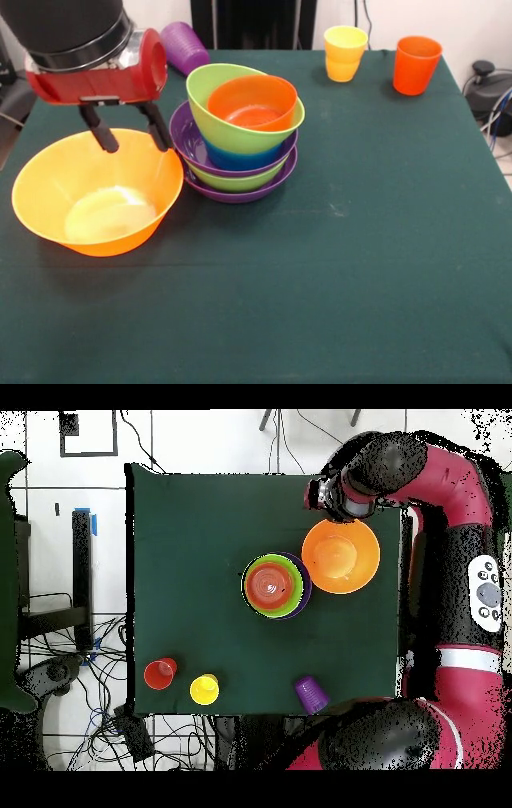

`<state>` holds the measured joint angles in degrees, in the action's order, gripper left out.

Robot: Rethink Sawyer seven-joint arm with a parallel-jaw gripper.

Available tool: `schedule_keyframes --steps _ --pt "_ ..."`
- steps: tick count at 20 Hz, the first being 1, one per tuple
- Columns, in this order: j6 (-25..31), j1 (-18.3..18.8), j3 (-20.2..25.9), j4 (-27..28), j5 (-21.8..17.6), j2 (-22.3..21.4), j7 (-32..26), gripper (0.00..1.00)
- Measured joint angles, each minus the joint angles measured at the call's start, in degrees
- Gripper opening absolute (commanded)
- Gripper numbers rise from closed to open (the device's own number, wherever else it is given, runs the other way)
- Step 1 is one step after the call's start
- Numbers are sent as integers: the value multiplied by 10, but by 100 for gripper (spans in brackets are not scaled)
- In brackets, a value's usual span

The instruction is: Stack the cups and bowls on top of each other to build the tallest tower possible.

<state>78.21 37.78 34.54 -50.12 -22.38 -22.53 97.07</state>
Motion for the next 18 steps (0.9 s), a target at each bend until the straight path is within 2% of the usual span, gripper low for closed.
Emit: schedule_keyframes --steps 10,18 --pt "1 -8 4 53 -4 31 -19 100" --pt "17 -36 5 110 -9 61 -19 100"
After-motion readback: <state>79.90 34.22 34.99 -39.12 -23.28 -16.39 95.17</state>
